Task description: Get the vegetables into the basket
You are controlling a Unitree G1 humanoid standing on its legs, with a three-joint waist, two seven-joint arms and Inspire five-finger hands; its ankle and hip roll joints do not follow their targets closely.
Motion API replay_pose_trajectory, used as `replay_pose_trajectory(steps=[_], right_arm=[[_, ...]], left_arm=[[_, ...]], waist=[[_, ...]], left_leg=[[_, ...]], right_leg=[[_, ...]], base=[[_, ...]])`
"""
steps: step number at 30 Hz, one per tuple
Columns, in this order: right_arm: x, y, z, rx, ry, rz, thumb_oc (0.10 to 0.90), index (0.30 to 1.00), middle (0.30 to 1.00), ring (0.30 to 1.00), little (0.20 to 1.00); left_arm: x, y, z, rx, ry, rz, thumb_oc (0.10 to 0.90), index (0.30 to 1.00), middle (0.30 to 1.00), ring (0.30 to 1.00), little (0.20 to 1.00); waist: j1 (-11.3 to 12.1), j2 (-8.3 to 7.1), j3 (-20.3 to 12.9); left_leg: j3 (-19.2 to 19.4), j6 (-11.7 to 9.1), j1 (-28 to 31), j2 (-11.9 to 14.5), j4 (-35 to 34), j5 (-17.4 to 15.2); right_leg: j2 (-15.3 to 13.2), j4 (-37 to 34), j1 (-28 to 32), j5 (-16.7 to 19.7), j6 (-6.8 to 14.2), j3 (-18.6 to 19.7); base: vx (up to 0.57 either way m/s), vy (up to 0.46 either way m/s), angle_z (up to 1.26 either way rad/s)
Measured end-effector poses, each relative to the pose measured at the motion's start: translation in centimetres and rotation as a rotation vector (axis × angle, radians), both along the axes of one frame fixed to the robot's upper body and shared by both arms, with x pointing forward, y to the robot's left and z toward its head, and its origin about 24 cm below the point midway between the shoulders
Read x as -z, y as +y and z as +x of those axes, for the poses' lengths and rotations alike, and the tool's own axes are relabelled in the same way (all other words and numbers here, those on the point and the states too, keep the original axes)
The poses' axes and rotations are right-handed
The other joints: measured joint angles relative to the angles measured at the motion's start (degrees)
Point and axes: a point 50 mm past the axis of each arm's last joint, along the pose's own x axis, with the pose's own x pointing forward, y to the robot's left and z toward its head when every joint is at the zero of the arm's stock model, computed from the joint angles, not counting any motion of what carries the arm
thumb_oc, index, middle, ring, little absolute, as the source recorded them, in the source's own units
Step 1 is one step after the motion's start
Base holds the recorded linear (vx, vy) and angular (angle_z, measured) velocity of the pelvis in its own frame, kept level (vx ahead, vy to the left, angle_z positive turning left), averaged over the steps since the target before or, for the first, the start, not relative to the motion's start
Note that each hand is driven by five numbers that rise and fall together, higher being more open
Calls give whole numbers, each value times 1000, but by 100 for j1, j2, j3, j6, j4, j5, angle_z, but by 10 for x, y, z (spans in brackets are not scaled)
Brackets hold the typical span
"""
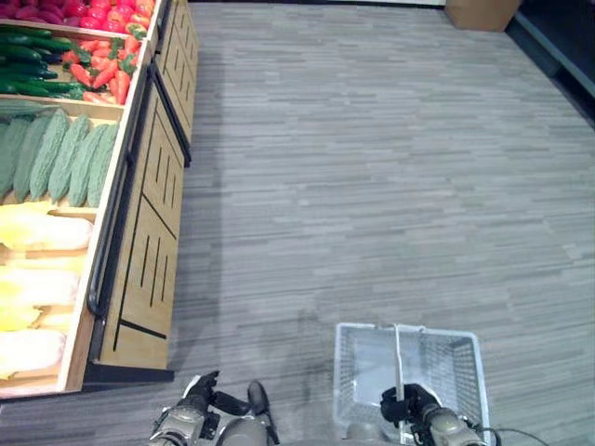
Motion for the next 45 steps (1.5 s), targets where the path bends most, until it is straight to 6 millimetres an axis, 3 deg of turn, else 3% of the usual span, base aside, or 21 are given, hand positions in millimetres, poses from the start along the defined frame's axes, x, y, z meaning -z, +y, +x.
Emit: replay_pose_trajectory(steps=[2,4,6,8,9,10,12,13,14,20,24,26,27,28,29,30,32,36,38,40,45], right_arm=[[-4,0,9,-6,-37,-1,400,300,300,300,300],[-8,2,19,-25,-84,8,400,300,300,300,300],[-10,5,25,-38,-103,13,400,300,300,300,300],[-8,7,21,-49,-91,19,400,300,300,300,300],[-7,8,19,-24,-93,32,400,300,300,300,300],[-7,6,18,5,-88,33,400,300,300,300,300],[-8,1,19,15,-83,20,400,300,300,300,300],[-7,-3,16,30,-72,17,400,300,300,300,300],[-7,-6,13,44,-59,10,400,300,300,300,300],[-8,-28,1,105,-20,-36,400,300,300,300,300],[-5,-30,-8,88,17,-49,400,300,300,300,300],[-5,-31,-10,85,24,-51,400,300,300,300,300],[-4,-31,-11,70,29,-54,400,300,300,300,300],[-5,-31,-11,70,27,-54,400,300,300,300,300],[0,-23,-20,53,46,-36,400,300,300,300,300],[1,-28,-29,58,78,-53,400,300,300,300,300],[0,-30,-27,58,69,-59,400,300,300,300,300],[1,-32,-30,66,89,-64,400,300,300,300,300],[1,-30,-31,44,85,-63,400,300,300,300,300],[2,-34,-40,56,109,-72,400,300,300,300,300],[5,-21,-34,59,89,-38,400,300,300,300,300]], left_arm=[[0,3,-2,-6,6,8,900,1000,1000,1000,1000],[1,1,-5,-13,17,7,900,1000,1000,1000,1000],[4,-2,-9,-36,36,-5,900,1000,1000,1000,1000],[7,-4,-17,-77,53,-22,900,1000,1000,1000,1000],[7,0,-21,-85,61,-16,900,1000,1000,1000,1000],[9,-4,-26,-88,73,-26,900,1000,1000,1000,1000],[10,-9,-23,-81,66,-44,900,1000,1000,1000,1000],[10,-12,-22,-76,65,-58,900,1000,1000,1000,1000],[10,-16,-20,-69,54,-71,900,1000,1000,1000,1000],[7,-31,-3,-39,7,-109,900,1000,1000,1000,1000],[10,-32,-8,-55,25,-114,900,1000,1000,1000,1000],[10,-34,-8,-56,32,-120,900,1000,1000,1000,1000],[10,-39,-5,-58,24,-133,900,1000,1000,1000,1000],[11,-43,-7,-64,31,-141,900,1000,1000,1000,1000],[12,-30,-17,-95,53,-125,900,1000,1000,1000,1000],[11,-38,-10,-72,27,-140,900,1000,1000,1000,1000],[8,-38,-2,-62,-5,-143,900,1000,1000,1000,1000],[5,-43,8,-39,-40,-156,900,1000,1000,1000,1000],[6,-42,5,-42,-30,-156,900,1000,1000,1000,1000],[8,-44,0,-44,-4,-161,900,1000,1000,1000,1000],[4,-22,2,-53,-6,-98,900,1000,1000,1000,1000]], waist=[[7,29,34],[-127,130,96],[-193,199,151],[-283,49,159],[-349,-44,155],[-452,82,148],[-449,213,139],[-567,253,152],[-605,343,202],[-708,513,197],[-696,630,150],[-697,640,146],[-649,578,211],[-629,527,231],[-642,168,44],[-555,202,52],[-516,117,60],[-456,220,49],[-473,221,13],[-624,438,-106],[-396,202,4]], left_leg=[[-110,41,185,-11,-5,-293],[-198,-18,351,104,-3,-419],[-189,-202,535,248,-32,-536],[-410,-478,838,277,-33,-721],[-550,-728,985,348,-35,-882],[-675,-897,1060,583,-35,-998],[-777,-947,1064,655,110,-980],[-781,-951,1146,573,127,-683],[-533,-951,1293,659,111,-529],[-1266,-1415,1159,975,963,2],[-1577,-1863,682,1131,2246,377],[-1617,-1814,534,1125,2524,930],[-1645,-1695,437,1069,2721,1558],[-1643,-1252,448,1054,2765,1955],[-1248,-1546,384,1054,3095,1513],[-1072,-1741,228,1275,2950,709],[-671,-1741,-54,1280,2221,272],[-158,-1639,-496,1373,514,335],[-172,-1391,-523,1309,703,538],[-171,-1043,-392,1069,538,642],[11,-715,-194,637,0,410]], right_leg=[[-75,-89,-325,-457,-91,-244],[113,-1267,-756,-497,-144,-388],[357,-2870,-1002,-20,-210,-422],[384,-4319,-1105,760,-229,-407],[383,-4455,-1179,1104,-224,-321],[614,-4356,-1080,1512,-223,-350],[855,-4191,-995,1477,-397,-456],[910,-4120,-816,1568,-1013,-676],[974,-4009,-649,1324,-1064,-838],[941,-3826,-82,719,-1141,-1226],[937,-3952,365,495,-1411,-1323],[922,-3900,449,438,-1479,-1386],[798,-3464,356,405,-1520,-1408],[815,-3090,192,294,-1504,-1487],[661,-4163,682,278,-1595,-1277],[878,-4375,863,429,-1679,-1360],[897,-4601,993,414,-1655,-1405],[1171,-4717,1137,325,-1488,-1638],[1217,-4746,1286,256,-1387,-1517],[1223,-4635,1328,137,-1198,-1505],[807,-4016,928,-94,-847,-1367]], base=[[224,91,6],[349,33,17],[345,-45,9],[417,-43,57],[402,-55,87],[293,-44,81],[286,-84,49],[285,-115,54],[293,-162,73],[251,-196,37],[173,-194,11],[208,-222,2],[170,-133,-8],[162,-81,-2],[236,2,-2],[245,62,7],[191,87,18],[132,93,15],[114,117,-40],[95,192,-7],[5,124,-1]])
